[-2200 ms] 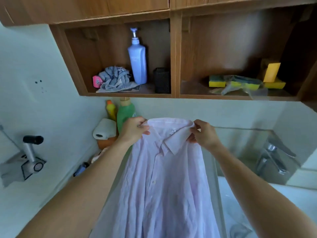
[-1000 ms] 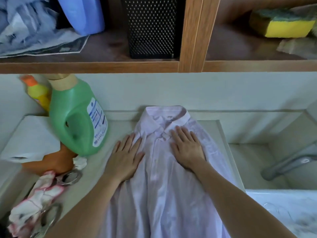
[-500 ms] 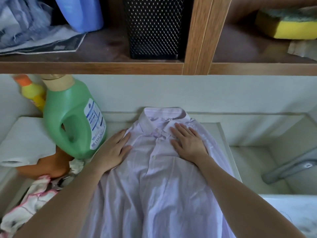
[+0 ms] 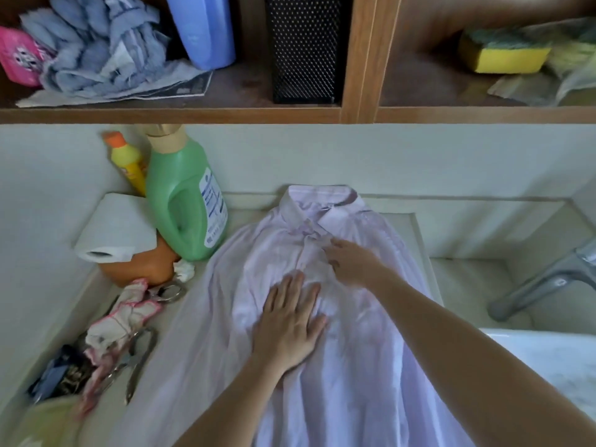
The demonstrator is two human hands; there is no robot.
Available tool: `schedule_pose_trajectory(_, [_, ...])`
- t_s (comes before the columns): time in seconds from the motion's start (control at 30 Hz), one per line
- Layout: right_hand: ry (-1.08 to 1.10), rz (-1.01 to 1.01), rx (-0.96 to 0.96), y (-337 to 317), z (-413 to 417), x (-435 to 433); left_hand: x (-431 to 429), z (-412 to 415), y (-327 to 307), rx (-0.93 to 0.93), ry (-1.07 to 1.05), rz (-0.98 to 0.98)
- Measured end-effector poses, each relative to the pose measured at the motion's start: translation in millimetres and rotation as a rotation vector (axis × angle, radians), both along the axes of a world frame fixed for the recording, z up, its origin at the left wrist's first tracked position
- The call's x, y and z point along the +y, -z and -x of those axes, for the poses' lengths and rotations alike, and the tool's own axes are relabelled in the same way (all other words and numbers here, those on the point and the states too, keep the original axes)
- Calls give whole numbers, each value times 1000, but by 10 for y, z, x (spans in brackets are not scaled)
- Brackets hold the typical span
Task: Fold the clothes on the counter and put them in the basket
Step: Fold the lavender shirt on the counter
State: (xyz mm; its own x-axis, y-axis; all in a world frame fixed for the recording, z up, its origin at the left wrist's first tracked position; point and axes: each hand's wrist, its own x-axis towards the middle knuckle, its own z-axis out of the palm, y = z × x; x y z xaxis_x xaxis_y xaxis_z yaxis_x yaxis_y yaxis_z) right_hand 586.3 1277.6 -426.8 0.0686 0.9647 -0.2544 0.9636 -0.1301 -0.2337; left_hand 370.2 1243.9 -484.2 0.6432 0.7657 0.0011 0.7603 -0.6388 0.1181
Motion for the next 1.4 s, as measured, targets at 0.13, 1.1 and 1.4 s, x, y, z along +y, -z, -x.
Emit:
schedule_pose_trajectory(0.13, [355, -327, 128, -169, -192, -974, 10, -18, -54, 103, -9, 98])
schedule_pose_trajectory(1.1, [926, -530, 1333, -1157, -1067, -2961, -910, -689, -934, 29, 65, 612])
schedule_pose_trajectory(1.4, [578, -494, 1427, -1837, -605, -2516, -1429, -1389, -1877, -858, 45, 1133])
